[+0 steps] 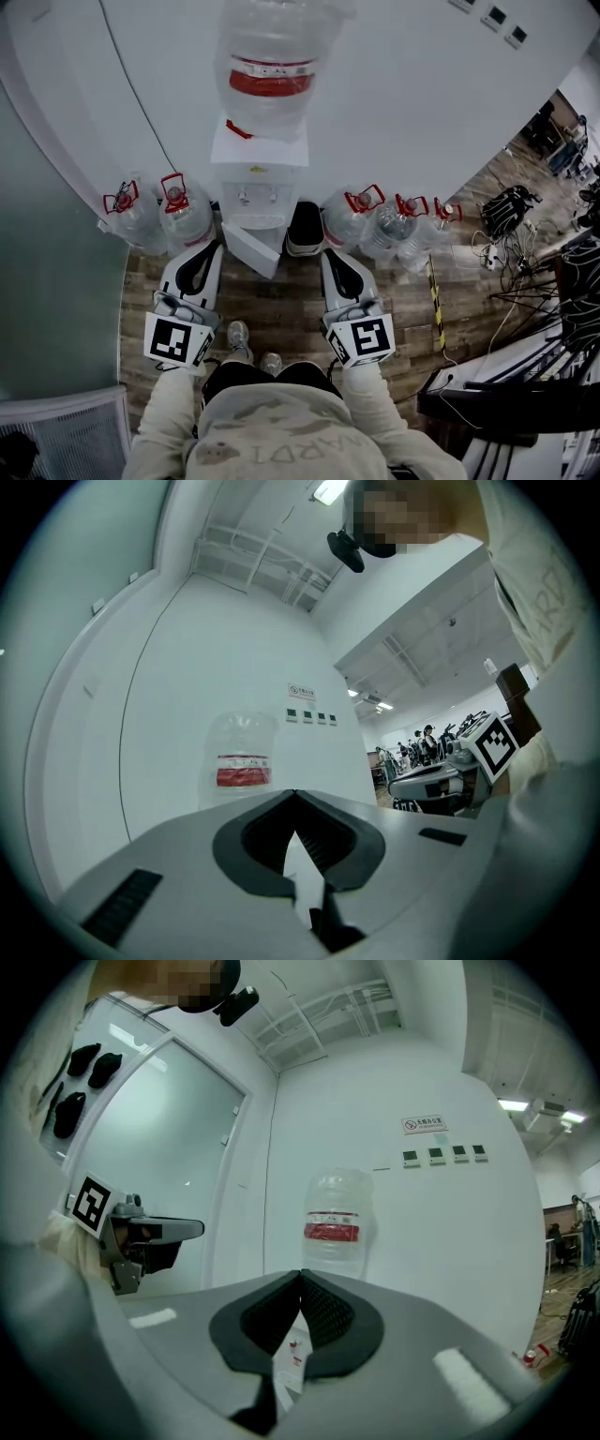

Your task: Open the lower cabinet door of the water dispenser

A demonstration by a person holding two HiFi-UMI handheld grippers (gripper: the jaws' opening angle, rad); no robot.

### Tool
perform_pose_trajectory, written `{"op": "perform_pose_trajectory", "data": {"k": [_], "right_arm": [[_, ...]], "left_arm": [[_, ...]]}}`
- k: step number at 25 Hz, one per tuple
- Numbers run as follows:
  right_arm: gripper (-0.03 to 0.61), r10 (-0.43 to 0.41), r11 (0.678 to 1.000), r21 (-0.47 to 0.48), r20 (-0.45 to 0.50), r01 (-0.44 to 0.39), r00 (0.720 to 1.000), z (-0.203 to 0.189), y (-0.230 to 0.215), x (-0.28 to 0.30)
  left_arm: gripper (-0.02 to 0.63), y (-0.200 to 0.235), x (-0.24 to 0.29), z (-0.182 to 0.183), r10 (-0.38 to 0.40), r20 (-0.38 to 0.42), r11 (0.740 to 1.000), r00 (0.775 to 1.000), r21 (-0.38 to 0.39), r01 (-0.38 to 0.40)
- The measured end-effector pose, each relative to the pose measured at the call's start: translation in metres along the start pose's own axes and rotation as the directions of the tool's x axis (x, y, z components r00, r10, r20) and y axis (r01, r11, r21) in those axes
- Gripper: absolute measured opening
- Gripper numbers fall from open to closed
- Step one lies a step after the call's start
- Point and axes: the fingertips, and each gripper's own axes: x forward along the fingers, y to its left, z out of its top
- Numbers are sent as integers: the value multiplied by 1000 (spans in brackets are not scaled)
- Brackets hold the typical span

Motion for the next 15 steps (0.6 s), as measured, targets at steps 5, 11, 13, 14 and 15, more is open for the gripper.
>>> {"op": "perform_pose_trajectory", "data": {"k": [5,11,13,14,15], "right_arm": [[8,1,1000,-10,4,-1,1000,3,-2,0],[8,0,1000,-6,13,0,1000,6,-3,0],[9,4,1000,-8,15,-3,1000,7,-3,-1],[9,5,1000,-10,15,-5,1000,8,-2,-1],[9,5,1000,-9,17,-5,1000,8,-3,-1]], "left_arm": [[2,2,-1,3,19,6,1000,1000,-2,-19],[2,5,-4,2,44,3,999,999,-7,-43],[2,4,-4,3,47,5,999,999,-12,-47],[2,4,-3,3,48,6,999,999,-13,-47],[2,3,-3,3,47,7,999,999,-13,-47]]}}
